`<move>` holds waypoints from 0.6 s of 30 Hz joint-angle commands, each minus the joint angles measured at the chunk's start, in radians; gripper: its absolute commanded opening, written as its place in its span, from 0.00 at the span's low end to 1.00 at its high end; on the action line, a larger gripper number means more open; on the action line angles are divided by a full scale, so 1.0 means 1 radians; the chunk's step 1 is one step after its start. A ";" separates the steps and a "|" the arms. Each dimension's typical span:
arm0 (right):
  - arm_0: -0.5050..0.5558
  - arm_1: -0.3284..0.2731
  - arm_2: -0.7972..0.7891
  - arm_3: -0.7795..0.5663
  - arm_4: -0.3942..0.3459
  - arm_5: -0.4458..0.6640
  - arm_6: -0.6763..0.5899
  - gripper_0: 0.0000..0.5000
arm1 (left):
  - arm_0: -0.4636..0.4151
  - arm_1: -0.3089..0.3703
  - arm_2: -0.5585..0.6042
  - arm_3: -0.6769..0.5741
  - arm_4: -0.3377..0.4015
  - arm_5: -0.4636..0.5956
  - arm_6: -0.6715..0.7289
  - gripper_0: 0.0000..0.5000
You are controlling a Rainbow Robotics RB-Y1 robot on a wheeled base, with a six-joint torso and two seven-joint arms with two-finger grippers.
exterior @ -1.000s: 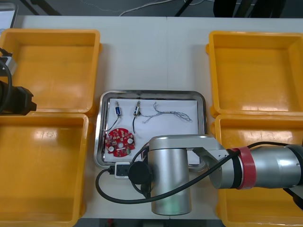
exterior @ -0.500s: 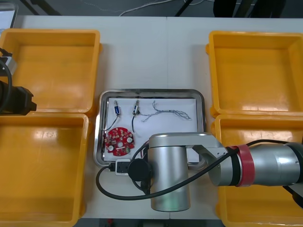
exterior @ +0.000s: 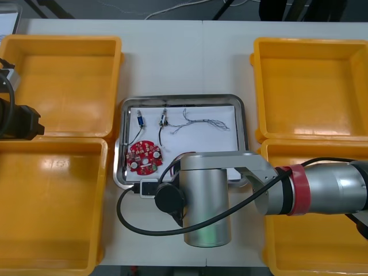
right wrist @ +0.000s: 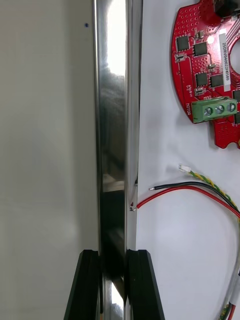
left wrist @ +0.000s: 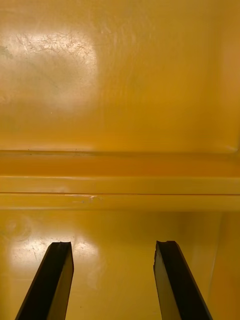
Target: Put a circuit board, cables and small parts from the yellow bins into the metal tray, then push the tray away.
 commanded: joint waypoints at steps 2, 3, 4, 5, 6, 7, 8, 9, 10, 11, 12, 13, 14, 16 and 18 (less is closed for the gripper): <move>-0.070 -0.030 0.012 -0.011 0.020 -0.021 0.015 0.00 | 0.011 0.043 0.030 -0.032 -0.005 -0.010 -0.013 0.94; -0.074 -0.031 0.012 -0.011 0.020 -0.023 0.014 0.00 | 0.011 0.043 0.030 -0.032 -0.005 -0.010 -0.013 0.94; -0.078 -0.033 0.012 -0.011 0.023 -0.024 0.014 0.00 | 0.011 0.043 0.030 -0.032 -0.005 -0.010 -0.013 0.94; -0.084 -0.037 0.012 -0.010 0.024 -0.026 0.012 0.00 | 0.011 0.043 0.030 -0.032 -0.005 -0.010 -0.013 0.94; -0.086 -0.039 0.012 -0.010 0.027 -0.029 0.011 0.00 | 0.011 0.043 0.030 -0.032 -0.005 -0.010 -0.013 0.94; -0.090 -0.042 0.012 -0.008 0.030 -0.032 0.011 0.00 | 0.011 0.043 0.030 -0.032 -0.005 -0.010 -0.013 0.94; -0.097 -0.045 0.012 -0.007 0.035 -0.035 0.011 0.00 | 0.011 0.043 0.030 -0.032 -0.005 -0.010 -0.013 0.94; -0.100 -0.047 0.012 -0.004 0.038 -0.037 0.009 0.00 | 0.011 0.043 0.030 -0.032 -0.005 -0.010 -0.013 0.94; -0.106 -0.050 0.012 0.001 0.041 -0.043 0.009 0.00 | 0.011 0.043 0.030 -0.032 -0.005 -0.010 -0.013 0.94; -0.112 -0.051 0.012 0.010 0.044 -0.047 0.009 0.00 | 0.011 0.043 0.030 -0.032 -0.005 -0.010 -0.013 0.95; -0.115 -0.051 0.012 0.016 0.044 -0.049 0.009 0.00 | 0.011 0.043 0.030 -0.032 -0.005 -0.010 -0.013 0.95; -0.123 -0.051 0.012 0.027 0.044 -0.054 0.009 0.00 | 0.011 0.043 0.030 -0.032 -0.005 -0.010 -0.013 0.95; -0.129 -0.051 0.012 0.039 0.044 -0.061 0.009 0.00 | 0.011 0.043 0.030 -0.032 -0.005 -0.010 -0.013 0.94; -0.138 -0.051 0.012 0.056 0.047 -0.072 0.009 0.00 | 0.011 0.043 0.030 -0.032 -0.005 -0.010 -0.013 0.95; -0.147 -0.050 0.012 0.079 0.061 -0.087 0.014 0.00 | 0.011 0.043 0.030 -0.032 -0.005 -0.010 -0.013 0.95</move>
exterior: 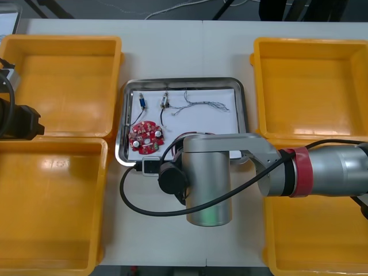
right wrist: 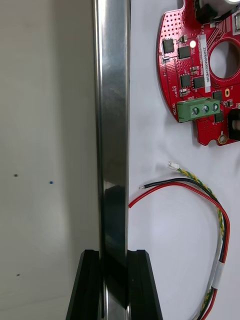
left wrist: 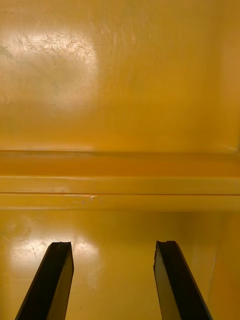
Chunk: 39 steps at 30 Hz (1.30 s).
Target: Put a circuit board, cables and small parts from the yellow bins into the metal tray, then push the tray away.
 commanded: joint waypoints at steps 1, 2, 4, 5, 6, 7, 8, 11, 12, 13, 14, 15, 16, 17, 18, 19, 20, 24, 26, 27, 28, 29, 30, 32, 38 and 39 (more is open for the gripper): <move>-0.065 -0.018 0.012 0.033 0.031 -0.031 0.014 0.00 | 0.011 0.043 0.030 -0.031 -0.005 -0.010 -0.013 0.95; -0.071 -0.019 0.012 0.046 0.037 -0.039 0.017 0.00 | 0.011 0.043 0.030 -0.031 -0.005 -0.010 -0.013 0.95; -0.082 -0.016 0.012 0.064 0.038 -0.051 0.018 0.00 | 0.011 0.043 0.030 -0.031 -0.005 -0.010 -0.013 0.95; -0.089 -0.016 0.012 0.075 0.038 -0.059 0.018 0.00 | 0.011 0.043 0.030 -0.031 -0.005 -0.010 -0.013 0.94; -0.099 -0.014 0.012 0.087 0.038 -0.066 0.020 0.00 | 0.011 0.043 0.030 -0.031 -0.005 -0.010 -0.013 0.94; -0.103 -0.014 0.012 0.092 0.038 -0.069 0.021 0.00 | 0.011 0.043 0.030 -0.031 -0.005 -0.010 -0.013 0.95; -0.111 -0.013 0.012 0.104 0.038 -0.075 0.021 0.00 | 0.011 0.043 0.030 -0.031 -0.005 -0.010 -0.013 0.94; -0.132 -0.010 0.012 0.131 0.038 -0.097 0.029 0.00 | 0.011 0.043 0.030 -0.031 -0.005 -0.010 -0.013 0.94; -0.137 -0.010 0.012 0.138 0.038 -0.105 0.029 0.00 | 0.011 0.043 0.030 -0.031 -0.005 -0.010 -0.013 0.94; -0.143 -0.010 0.012 0.150 0.038 -0.123 0.034 0.00 | 0.011 0.043 0.030 -0.031 -0.005 -0.010 -0.013 0.95; -0.145 -0.011 0.012 0.161 0.038 -0.138 0.037 0.00 | 0.011 0.043 0.030 -0.031 -0.005 -0.010 -0.013 0.94; -0.149 -0.010 0.012 0.176 0.038 -0.161 0.040 0.00 | 0.011 0.043 0.030 -0.031 -0.005 -0.010 -0.013 0.95; -0.151 -0.010 0.012 0.185 0.038 -0.172 0.041 0.00 | 0.011 0.043 0.030 -0.031 -0.005 -0.010 -0.013 0.94; -0.154 -0.010 0.012 0.202 0.038 -0.195 0.044 0.00 | 0.011 0.043 0.030 -0.031 -0.005 -0.010 -0.013 0.94; -0.158 -0.010 0.012 0.219 0.038 -0.217 0.049 0.00 | 0.011 0.043 0.030 -0.031 -0.005 -0.010 -0.013 0.94; -0.160 -0.010 0.012 0.227 0.038 -0.227 0.052 0.00 | 0.011 0.043 0.030 -0.031 -0.005 -0.010 -0.013 0.95; -0.163 -0.010 0.012 0.243 0.038 -0.249 0.057 0.00 | 0.011 0.043 0.030 -0.031 -0.005 -0.010 -0.013 0.95; -0.174 -0.010 0.012 0.309 0.038 -0.344 0.072 0.00 | 0.011 0.043 0.030 -0.031 -0.005 -0.010 -0.013 0.95; -0.180 -0.010 0.013 0.345 0.038 -0.399 0.080 0.00 | 0.011 0.043 0.030 -0.031 -0.005 -0.010 -0.013 0.95; -0.181 -0.010 0.013 0.352 0.038 -0.411 0.081 0.00 | 0.011 0.043 0.030 -0.031 -0.005 -0.010 -0.013 0.94; -0.186 -0.010 0.012 0.366 0.038 -0.428 0.084 0.00 | 0.011 0.043 0.030 -0.031 -0.005 -0.010 -0.013 0.94; -0.189 -0.010 0.012 0.380 0.040 -0.442 0.087 0.00 | 0.011 0.043 0.030 -0.031 -0.005 -0.010 -0.013 0.95; -0.191 -0.008 0.012 0.383 0.040 -0.447 0.089 0.00 | 0.011 0.043 0.030 -0.031 -0.005 -0.010 -0.013 0.95; -0.195 -0.008 0.012 0.401 0.044 -0.465 0.097 0.00 | 0.011 0.043 0.030 -0.031 -0.005 -0.010 -0.013 0.94; -0.207 -0.007 0.012 0.446 0.054 -0.506 0.109 0.00 | 0.011 0.043 0.030 -0.031 -0.005 -0.010 -0.013 0.95; -0.209 -0.007 0.012 0.451 0.054 -0.511 0.112 0.00 | 0.011 0.043 0.030 -0.031 -0.005 -0.010 -0.013 0.94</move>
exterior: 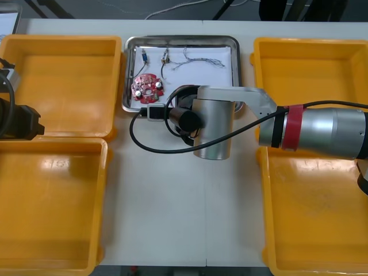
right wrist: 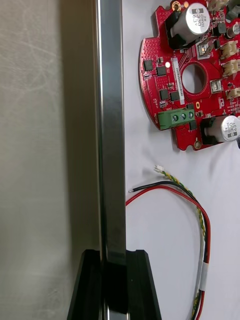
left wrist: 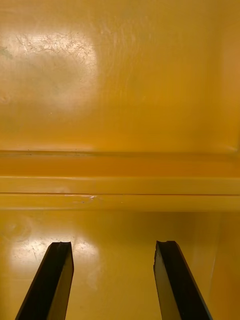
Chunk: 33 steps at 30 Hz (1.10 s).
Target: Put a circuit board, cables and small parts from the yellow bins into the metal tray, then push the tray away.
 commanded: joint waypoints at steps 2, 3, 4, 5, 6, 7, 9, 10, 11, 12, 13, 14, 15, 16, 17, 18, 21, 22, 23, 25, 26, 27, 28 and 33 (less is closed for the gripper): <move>-0.070 -0.006 0.010 0.039 0.014 -0.041 0.054 0.00 | 0.011 0.043 0.030 -0.031 -0.005 -0.010 -0.013 0.95; -0.070 -0.006 0.010 0.043 0.014 -0.046 0.054 0.00 | 0.011 0.043 0.030 -0.031 -0.005 -0.010 -0.013 0.95; -0.073 -0.005 0.010 0.054 0.014 -0.057 0.057 0.00 | 0.011 0.043 0.030 -0.031 -0.005 -0.010 -0.013 0.94; -0.078 -0.003 0.010 0.063 0.014 -0.066 0.058 0.00 | 0.011 0.043 0.030 -0.031 -0.005 -0.010 -0.013 0.95; -0.079 -0.003 0.010 0.076 0.014 -0.073 0.060 0.00 | 0.011 0.043 0.030 -0.031 -0.005 -0.010 -0.013 0.94; -0.079 -0.002 0.010 0.080 0.015 -0.078 0.063 0.00 | 0.011 0.043 0.030 -0.031 -0.005 -0.010 -0.013 0.95; -0.079 0.001 0.010 0.094 0.015 -0.090 0.064 0.00 | 0.011 0.043 0.030 -0.031 -0.005 -0.010 -0.013 0.95; -0.081 0.006 0.010 0.102 0.017 -0.095 0.066 0.00 | 0.011 0.043 0.030 -0.031 -0.005 -0.010 -0.013 0.94; -0.081 0.007 0.010 0.109 0.017 -0.100 0.067 0.00 | 0.011 0.043 0.030 -0.031 -0.005 -0.010 -0.013 0.95; -0.081 0.007 0.010 0.109 0.017 -0.100 0.067 0.00 | 0.011 0.043 0.030 -0.031 -0.005 -0.010 -0.013 0.95; -0.084 0.017 0.010 0.120 0.017 -0.106 0.070 0.00 | 0.011 0.043 0.030 -0.031 -0.005 -0.010 -0.013 0.95; -0.087 0.020 0.010 0.126 0.017 -0.106 0.072 0.00 | 0.011 0.043 0.030 -0.031 -0.005 -0.010 -0.013 0.95; -0.090 0.024 0.010 0.129 0.017 -0.106 0.072 0.00 | 0.011 0.043 0.030 -0.031 -0.005 -0.010 -0.013 0.94; -0.091 0.024 0.010 0.131 0.017 -0.106 0.073 0.00 | 0.011 0.043 0.030 -0.031 -0.005 -0.010 -0.013 0.94; -0.093 0.029 0.010 0.134 0.017 -0.106 0.072 0.00 | 0.011 0.043 0.030 -0.031 -0.005 -0.010 -0.013 0.94; -0.093 0.030 0.010 0.134 0.017 -0.106 0.072 0.00 | 0.011 0.043 0.030 -0.031 -0.005 -0.010 -0.013 0.94; -0.094 0.033 0.010 0.134 0.017 -0.106 0.073 0.63 | 0.011 0.043 0.030 -0.031 -0.005 -0.010 -0.013 0.94; -0.096 0.035 0.010 0.134 0.017 -0.106 0.075 0.77 | 0.011 0.043 0.030 -0.031 -0.005 -0.010 -0.013 0.95; -0.096 0.035 0.010 0.136 0.017 -0.106 0.078 0.96 | 0.011 0.043 0.030 -0.031 -0.005 -0.010 -0.013 0.94; -0.098 0.036 0.010 0.131 0.017 -0.106 0.084 1.00 | 0.011 0.043 0.030 -0.031 -0.005 -0.010 -0.013 0.95; -0.098 0.035 0.010 0.128 0.017 -0.106 0.089 1.00 | 0.011 0.043 0.030 -0.031 -0.005 -0.010 -0.013 0.94; -0.098 0.036 0.010 0.120 0.017 -0.106 0.092 1.00 | 0.011 0.043 0.030 -0.031 -0.005 -0.010 -0.013 0.95; -0.098 0.035 0.010 0.119 0.017 -0.104 0.093 1.00 | 0.011 0.043 0.030 -0.031 -0.005 -0.010 -0.013 0.94; -0.108 0.033 0.010 0.090 0.017 -0.086 0.110 1.00 | 0.011 0.043 0.030 -0.031 -0.005 -0.010 -0.013 0.95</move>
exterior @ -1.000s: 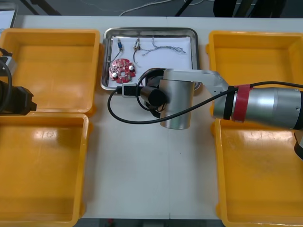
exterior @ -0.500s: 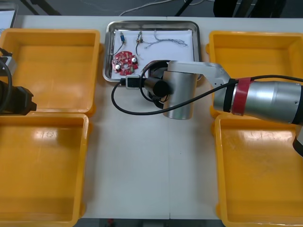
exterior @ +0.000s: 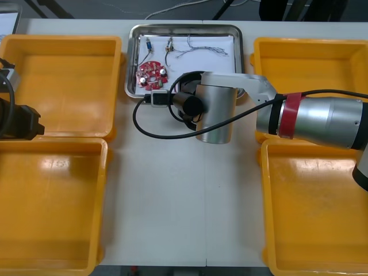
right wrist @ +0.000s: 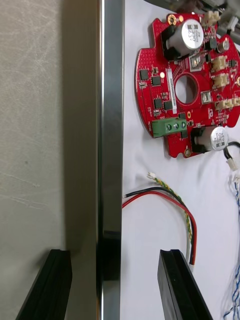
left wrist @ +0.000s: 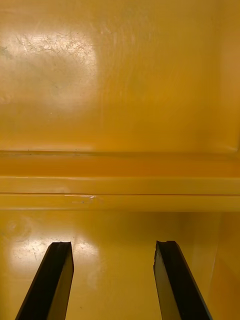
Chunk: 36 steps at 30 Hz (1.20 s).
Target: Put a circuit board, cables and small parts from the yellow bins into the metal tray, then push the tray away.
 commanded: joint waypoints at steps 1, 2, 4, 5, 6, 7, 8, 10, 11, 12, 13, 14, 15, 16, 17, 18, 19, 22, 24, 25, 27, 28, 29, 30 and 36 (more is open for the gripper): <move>-0.065 0.011 0.010 -0.062 0.010 0.026 0.048 1.00 | 0.011 0.043 0.030 -0.030 -0.005 -0.010 -0.013 0.94; -0.070 0.008 0.009 -0.081 0.010 0.044 0.051 1.00 | 0.011 0.043 0.030 -0.030 -0.005 -0.010 -0.013 0.95; -0.071 0.003 0.003 -0.111 0.009 0.078 0.054 1.00 | 0.011 0.043 0.030 -0.030 -0.005 -0.010 -0.013 0.94; -0.070 0.000 0.000 -0.136 0.010 0.102 0.057 1.00 | 0.011 0.043 0.030 -0.030 -0.005 -0.010 -0.013 0.94; -0.070 -0.003 -0.007 -0.160 0.010 0.125 0.057 1.00 | 0.011 0.043 0.030 -0.030 -0.005 -0.010 -0.013 0.95; -0.070 -0.004 -0.010 -0.174 0.009 0.141 0.057 1.00 | 0.011 0.043 0.030 -0.030 -0.005 -0.010 -0.013 0.94; -0.068 -0.007 -0.014 -0.200 0.009 0.171 0.057 1.00 | 0.011 0.043 0.030 -0.030 -0.005 -0.010 -0.013 0.95; -0.063 -0.011 -0.025 -0.243 -0.005 0.228 0.050 1.00 | 0.011 0.043 0.030 -0.030 -0.005 -0.010 -0.013 0.94; -0.059 -0.012 -0.037 -0.265 -0.022 0.260 0.047 1.00 | 0.011 0.043 0.030 -0.030 -0.005 -0.010 -0.013 0.95; -0.053 -0.014 -0.054 -0.288 -0.045 0.300 0.042 1.00 | 0.011 0.043 0.030 -0.030 -0.005 -0.010 -0.013 0.94; -0.046 -0.015 -0.065 -0.301 -0.057 0.319 0.039 1.00 | 0.011 0.043 0.030 -0.030 -0.005 -0.010 -0.013 0.95; -0.034 -0.020 -0.091 -0.329 -0.080 0.357 0.036 1.00 | 0.011 0.043 0.030 -0.030 -0.005 -0.010 -0.013 0.94; -0.022 -0.026 -0.119 -0.358 -0.103 0.394 0.028 1.00 | 0.011 0.043 0.030 -0.030 -0.005 -0.010 -0.013 0.95; -0.014 -0.027 -0.132 -0.369 -0.116 0.411 0.021 1.00 | 0.011 0.043 0.030 -0.030 -0.005 -0.010 -0.013 0.95; -0.007 -0.032 -0.148 -0.384 -0.130 0.428 0.010 1.00 | 0.011 0.043 0.030 -0.030 -0.005 -0.010 -0.013 0.94; 0.013 -0.049 -0.191 -0.427 -0.172 0.478 -0.022 1.00 | 0.011 0.043 0.030 -0.030 -0.005 -0.010 -0.013 0.95; 0.027 -0.060 -0.218 -0.456 -0.197 0.509 -0.048 1.00 | 0.011 0.043 0.030 -0.030 -0.005 -0.010 -0.013 0.95; 0.062 -0.087 -0.277 -0.510 -0.251 0.567 -0.104 1.00 | 0.011 0.043 0.030 -0.030 -0.005 -0.010 -0.013 0.95; 0.102 -0.123 -0.333 -0.561 -0.300 0.621 -0.159 1.00 | 0.011 0.043 0.030 -0.030 -0.005 -0.010 -0.013 0.95; 0.112 -0.132 -0.347 -0.574 -0.307 0.632 -0.171 1.00 | 0.011 0.043 0.030 -0.030 -0.005 -0.010 -0.013 0.94; 0.145 -0.173 -0.390 -0.620 -0.337 0.671 -0.223 1.00 | 0.011 0.043 0.030 -0.030 -0.005 -0.010 -0.013 0.95; 0.151 -0.184 -0.396 -0.631 -0.341 0.681 -0.234 1.00 | 0.011 0.043 0.030 -0.030 -0.005 -0.010 -0.013 0.95; 0.164 -0.207 -0.412 -0.651 -0.352 0.699 -0.260 1.00 | 0.011 0.043 0.030 -0.030 -0.005 -0.010 -0.013 0.95; 0.174 -0.231 -0.425 -0.668 -0.367 0.714 -0.289 1.00 | 0.011 0.043 0.030 -0.030 -0.005 -0.010 -0.013 0.94; 0.248 -0.337 -0.513 -0.736 -0.444 0.790 -0.432 1.00 | 0.011 0.043 0.030 -0.030 -0.005 -0.010 -0.013 0.94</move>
